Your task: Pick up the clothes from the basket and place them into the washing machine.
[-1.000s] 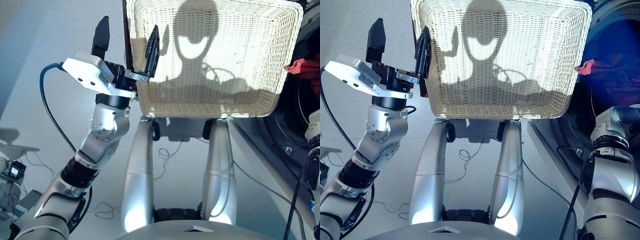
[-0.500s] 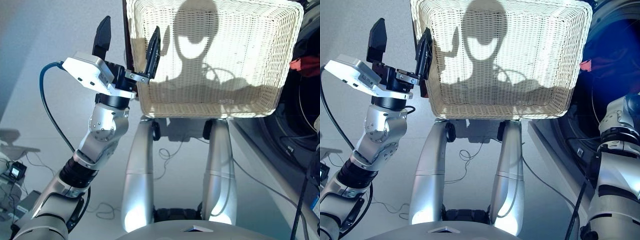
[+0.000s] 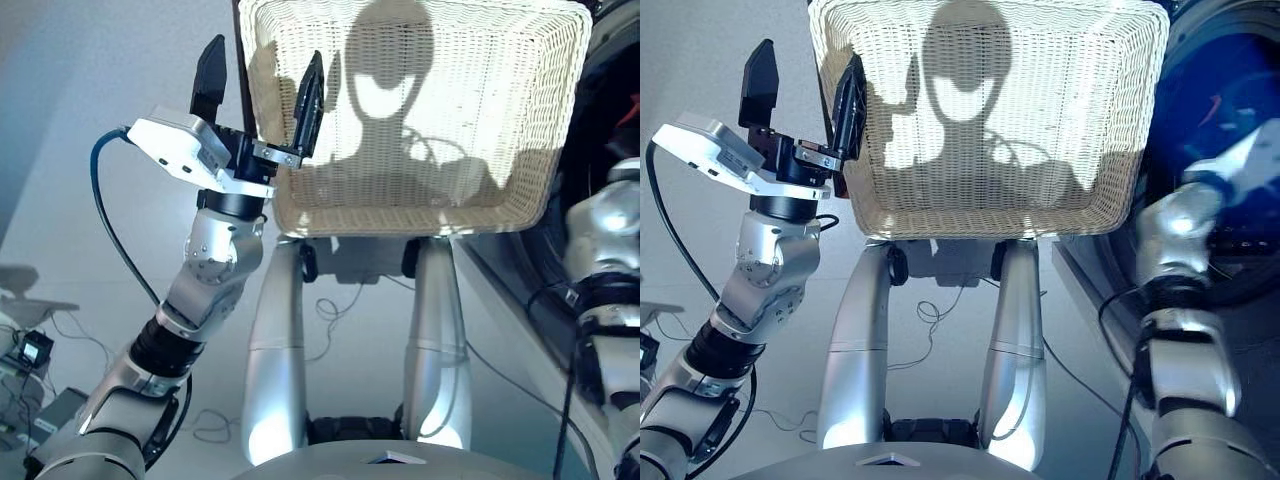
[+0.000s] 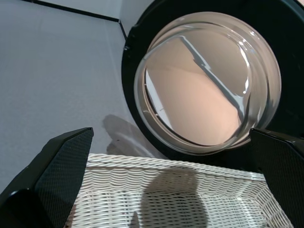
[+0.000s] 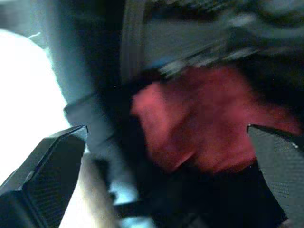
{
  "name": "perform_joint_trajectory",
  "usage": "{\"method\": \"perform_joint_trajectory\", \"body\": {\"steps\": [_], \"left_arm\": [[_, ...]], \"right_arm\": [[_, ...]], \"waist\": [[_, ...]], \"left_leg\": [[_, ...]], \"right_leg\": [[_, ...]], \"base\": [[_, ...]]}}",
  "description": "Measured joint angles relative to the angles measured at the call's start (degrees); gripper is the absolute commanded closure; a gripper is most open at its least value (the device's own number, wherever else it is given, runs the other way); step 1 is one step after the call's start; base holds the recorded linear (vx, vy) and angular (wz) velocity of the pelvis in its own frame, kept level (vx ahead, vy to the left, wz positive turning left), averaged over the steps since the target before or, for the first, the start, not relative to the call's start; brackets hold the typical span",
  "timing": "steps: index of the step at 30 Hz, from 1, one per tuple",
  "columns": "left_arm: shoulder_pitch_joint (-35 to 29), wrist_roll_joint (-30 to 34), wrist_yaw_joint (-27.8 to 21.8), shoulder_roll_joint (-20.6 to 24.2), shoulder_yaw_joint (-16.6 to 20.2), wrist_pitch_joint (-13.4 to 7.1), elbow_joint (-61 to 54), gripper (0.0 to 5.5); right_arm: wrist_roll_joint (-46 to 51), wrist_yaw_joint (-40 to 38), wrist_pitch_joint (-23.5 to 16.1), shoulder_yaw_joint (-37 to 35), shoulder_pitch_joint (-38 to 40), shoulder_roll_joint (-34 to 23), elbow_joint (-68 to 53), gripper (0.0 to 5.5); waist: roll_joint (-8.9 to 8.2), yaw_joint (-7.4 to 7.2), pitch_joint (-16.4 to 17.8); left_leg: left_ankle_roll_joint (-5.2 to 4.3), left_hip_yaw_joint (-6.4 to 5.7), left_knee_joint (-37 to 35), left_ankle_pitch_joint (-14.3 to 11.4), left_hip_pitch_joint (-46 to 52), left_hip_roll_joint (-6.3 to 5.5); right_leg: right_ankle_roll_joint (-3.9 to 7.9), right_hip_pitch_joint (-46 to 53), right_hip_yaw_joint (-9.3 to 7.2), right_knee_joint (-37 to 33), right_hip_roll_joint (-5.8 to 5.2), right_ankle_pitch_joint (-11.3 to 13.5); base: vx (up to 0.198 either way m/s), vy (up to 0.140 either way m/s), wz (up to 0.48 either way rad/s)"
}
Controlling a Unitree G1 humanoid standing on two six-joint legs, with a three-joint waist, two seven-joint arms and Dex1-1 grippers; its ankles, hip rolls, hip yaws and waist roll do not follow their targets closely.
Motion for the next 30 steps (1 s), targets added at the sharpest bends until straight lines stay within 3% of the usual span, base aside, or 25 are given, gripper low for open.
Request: {"method": "perform_joint_trajectory", "body": {"steps": [5, 9, 18, 23, 25, 30], "left_arm": [[0.4, 0.1, -0.1, 0.1, 0.0, 0.0, 0.0, 0.00], [1.9, 0.1, -0.6, 0.6, 0.0, 0.0, 0.0, 0.00], [5.2, 0.3, -1.2, 0.4, -0.1, 0.0, 1.2, 0.00], [7.0, 0.0, -3.2, -3.7, 0.2, -0.1, 9.4, 0.00], [9.2, -0.3, -4.1, -5.0, 0.3, -0.1, 12.9, 0.00], [12.0, -0.3, -7.9, -8.7, 1.1, 0.0, 31.2, 0.00]], "right_arm": [[-2.9, 5.9, 0.0, 5.8, 5.1, 0.2, -7.0, 0.00], [-3.0, 11.2, 0.0, 10.0, 5.5, -0.1, -12.2, 0.00], [-2.8, 18.2, -0.1, 15.8, 9.1, -0.8, -15.8, 0.00], [-2.8, 21.0, -0.1, 16.9, 12.4, -0.9, -14.8, 0.00], [-2.8, 22.2, -0.4, 17.3, 14.4, -0.8, -14.0, 0.00], [-2.7, 25.3, 0.1, 17.0, 19.4, 1.0, -3.2, 0.00]], "waist": [[-0.02, -0.20, 0.0], [-0.03, -1.41, 0.0], [-0.07, -1.62, 0.0], [-0.22, -1.64, 0.0], [-0.64, -1.93, 0.0], [-0.95, -1.95, -0.1]], "left_leg": [[0.00, 0.08, 0.0, 0.0, 0.2, 0.20], [-0.01, 0.07, 0.0, 0.0, 0.8, 0.17], [-0.11, 0.13, -2.2, 0.0, 6.2, 0.12], [-0.71, 0.05, -5.5, 0.3, 12.9, 0.19], [-1.07, 0.02, -7.3, 0.4, 17.0, 0.15], [-1.94, -1.25, -15.6, 1.8, 32.0, 0.22]], "right_leg": [[0.01, 0.2, 0.00, 0.0, 0.03, 0.0], [0.01, 0.8, -0.01, 0.0, 0.08, 0.0], [-0.34, 5.5, -0.09, -1.1, 0.14, -0.4], [-0.03, 11.8, -0.84, -3.2, 0.15, -0.9], [-0.41, 15.6, -1.18, -4.3, 0.08, -1.1], [-0.83, 30.5, -3.92, -10.2, -0.09, -1.5]], "base": [[0.000, 0.000, 0.000], [0.000, 0.000, 0.000], [0.000, 0.000, 0.000], [0.068, 0.004, -0.025], [0.167, -0.008, -0.045], [0.170, -0.001, 0.019]]}}
